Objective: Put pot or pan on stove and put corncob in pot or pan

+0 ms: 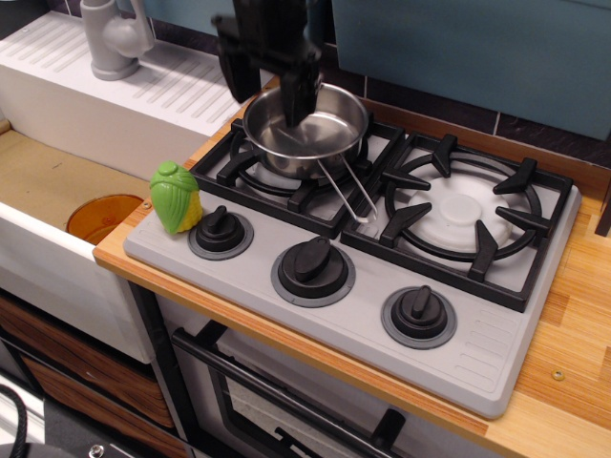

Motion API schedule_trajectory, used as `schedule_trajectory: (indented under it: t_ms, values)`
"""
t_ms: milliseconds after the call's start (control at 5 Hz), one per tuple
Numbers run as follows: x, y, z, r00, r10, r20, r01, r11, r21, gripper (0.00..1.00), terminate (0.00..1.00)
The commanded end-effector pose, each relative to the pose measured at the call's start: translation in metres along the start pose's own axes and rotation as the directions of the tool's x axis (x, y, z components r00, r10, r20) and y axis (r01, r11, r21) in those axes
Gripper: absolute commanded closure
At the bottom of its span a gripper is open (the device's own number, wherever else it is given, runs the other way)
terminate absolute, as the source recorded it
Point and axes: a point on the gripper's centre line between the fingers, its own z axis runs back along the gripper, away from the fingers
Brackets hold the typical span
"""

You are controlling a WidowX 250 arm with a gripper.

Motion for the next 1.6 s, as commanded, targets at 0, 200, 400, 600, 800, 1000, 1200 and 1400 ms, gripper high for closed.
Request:
schedule_trajectory:
  t_ms: [0,200,400,600,800,1000,1200,1400]
  values:
    - [0.001,-0.010,0.066,1.000,0.004,0.011,-0.004,1.000,0.026,0.00,0.00]
    - [0.009,-0.018,0.077,0.999,-0.034,0.000,0.034,0.998,0.049,0.00,0.00]
    - [0.009,-0.018,0.077,0.999,-0.034,0.000,0.034,0.998,0.049,0.00,0.00]
    - [0.009,-0.018,0.077,0.999,-0.034,0.000,0.034,0.998,0.049,0.00,0.00]
    - [0.009,-0.018,0.077,0.999,-0.034,0.000,0.034,0.998,0.049,0.00,0.00]
    - [-0.002,-0.017,0.080,0.999,-0.038,0.012,0.036,0.996,0.082,0.00,0.00]
    - [-0.009,-0.012,0.084,0.998,-0.055,0.019,0.053,0.994,0.100,0.00,0.00]
    - [-0.016,-0.002,0.084,0.997,-0.063,0.039,0.058,0.991,0.122,0.00,0.00]
